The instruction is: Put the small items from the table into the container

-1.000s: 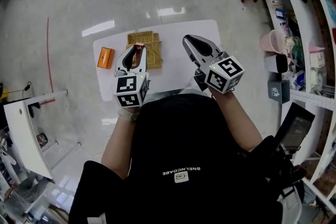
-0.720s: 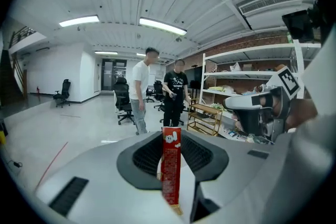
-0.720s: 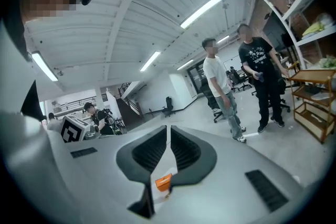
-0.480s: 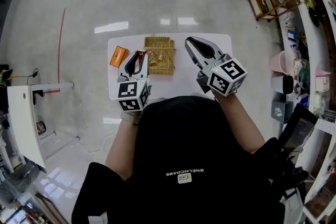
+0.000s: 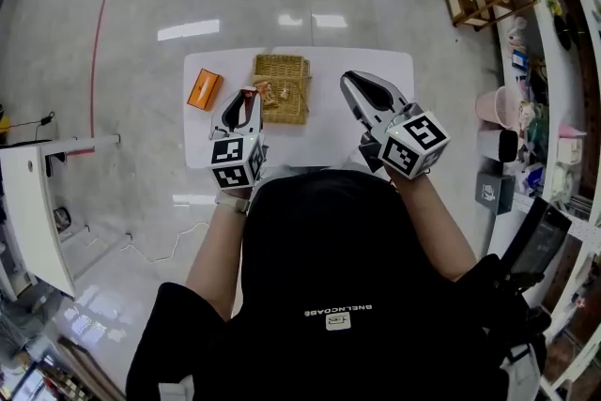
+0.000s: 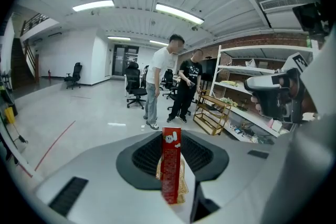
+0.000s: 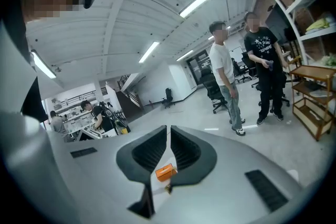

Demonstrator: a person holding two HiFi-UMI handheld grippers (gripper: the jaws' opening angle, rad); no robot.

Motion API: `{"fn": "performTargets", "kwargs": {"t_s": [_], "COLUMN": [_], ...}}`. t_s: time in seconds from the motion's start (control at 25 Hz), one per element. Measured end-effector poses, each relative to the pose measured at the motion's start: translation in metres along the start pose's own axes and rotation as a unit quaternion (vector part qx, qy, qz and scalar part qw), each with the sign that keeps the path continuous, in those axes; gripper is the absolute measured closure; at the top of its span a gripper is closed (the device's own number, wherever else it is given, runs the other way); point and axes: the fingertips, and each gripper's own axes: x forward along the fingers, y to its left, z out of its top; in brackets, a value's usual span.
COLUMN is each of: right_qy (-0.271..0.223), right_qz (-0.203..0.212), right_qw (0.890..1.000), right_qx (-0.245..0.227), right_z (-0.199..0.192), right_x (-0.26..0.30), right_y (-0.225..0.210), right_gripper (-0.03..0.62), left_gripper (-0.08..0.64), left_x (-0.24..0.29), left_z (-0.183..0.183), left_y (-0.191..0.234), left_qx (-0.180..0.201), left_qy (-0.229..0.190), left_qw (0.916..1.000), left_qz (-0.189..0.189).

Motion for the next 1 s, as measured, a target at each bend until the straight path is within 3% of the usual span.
{"fn": "performTargets", "kwargs": {"t_s": [0.56,1.0], "right_qy": [0.043,0.046], "right_qz": [-0.052,-0.097], "right_qw": [0.998,0.994], "right_qx": [0.013,0.037], "right_z": [-0.033,-0.043], "right_x": [0.0,-0.021], "right_y": [-0.032,-0.052], "right_gripper": [0.578,0.58], "left_gripper": [0.449,0.449], "left_x": [0.07,0.104], "left_z": [-0.048,-0.082], "left_y": [0.004,-0.005], "left_qx": [-0.016,0.001], "left_qy": [0.06,0.099], "left_qw": [0.9973,0.9931], "left_qz": [-0.04,-0.063]}}
